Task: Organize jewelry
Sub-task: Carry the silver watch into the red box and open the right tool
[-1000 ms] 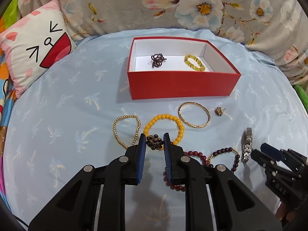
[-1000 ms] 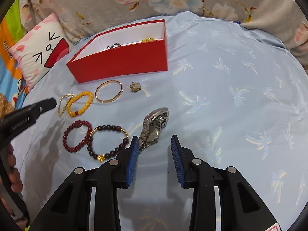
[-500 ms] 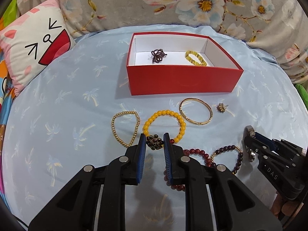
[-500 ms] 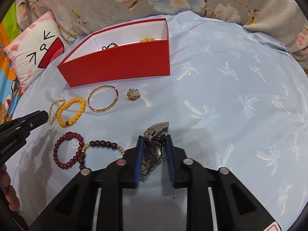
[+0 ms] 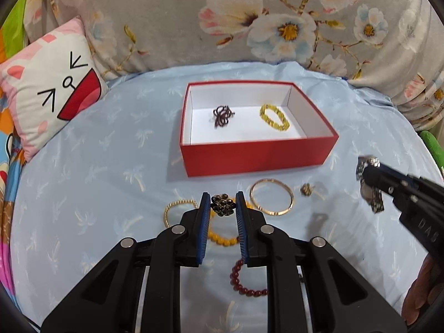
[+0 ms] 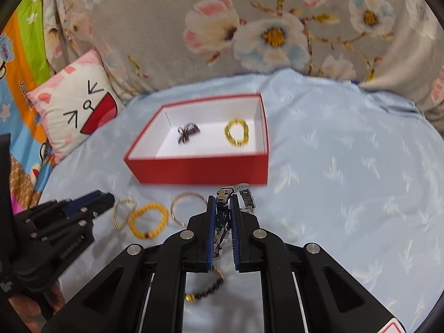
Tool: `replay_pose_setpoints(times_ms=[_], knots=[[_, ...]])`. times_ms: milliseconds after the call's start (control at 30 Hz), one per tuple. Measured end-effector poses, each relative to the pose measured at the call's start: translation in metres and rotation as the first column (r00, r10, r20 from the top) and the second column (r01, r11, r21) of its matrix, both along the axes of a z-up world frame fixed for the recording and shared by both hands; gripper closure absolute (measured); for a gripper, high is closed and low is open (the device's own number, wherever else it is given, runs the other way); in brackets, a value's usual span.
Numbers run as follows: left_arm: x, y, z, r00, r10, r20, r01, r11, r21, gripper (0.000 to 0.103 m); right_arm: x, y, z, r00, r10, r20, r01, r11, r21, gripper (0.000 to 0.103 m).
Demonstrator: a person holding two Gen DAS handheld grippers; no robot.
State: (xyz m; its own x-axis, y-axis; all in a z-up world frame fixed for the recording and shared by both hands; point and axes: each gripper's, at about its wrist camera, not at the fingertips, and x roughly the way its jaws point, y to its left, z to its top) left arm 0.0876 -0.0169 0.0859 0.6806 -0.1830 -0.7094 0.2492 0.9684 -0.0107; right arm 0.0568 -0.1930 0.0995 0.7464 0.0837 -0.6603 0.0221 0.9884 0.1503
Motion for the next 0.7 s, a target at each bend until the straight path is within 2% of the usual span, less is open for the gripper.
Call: replay_pose_setpoints(times_ms=[167, 267, 467, 700], knots=[[0.022, -0.007, 0.023, 0.999, -0.007, 0.052, 0.007, 1.0, -0.005, 0.085, 0.027, -0.004, 0.032, 0.997, -0.002, 0.073, 0.003, 1.0, -0.016, 0.093], [0.042, -0.012, 0.033, 0.997, -0.011, 0.077, 0.011, 1.0, -0.009, 0.085, 0.051, -0.01, 0.036, 0.997, -0.008, 0.076, 0.008, 1.0, -0.003, 0.093], [0.09, -0.028, 0.036, 0.996, -0.018, 0.091, 0.021, 0.999, -0.025, 0.085, 0.099, -0.016, 0.019, 0.999, -0.011, 0.038, 0.011, 1.0, 0.012, 0.093], [0.134, -0.045, 0.016, 0.998, -0.011, 0.065, 0.011, 1.0, 0.002, 0.085, 0.137, -0.01, -0.005, 1.0, -0.004, -0.006, 0.004, 1.0, -0.006, 0.093]])
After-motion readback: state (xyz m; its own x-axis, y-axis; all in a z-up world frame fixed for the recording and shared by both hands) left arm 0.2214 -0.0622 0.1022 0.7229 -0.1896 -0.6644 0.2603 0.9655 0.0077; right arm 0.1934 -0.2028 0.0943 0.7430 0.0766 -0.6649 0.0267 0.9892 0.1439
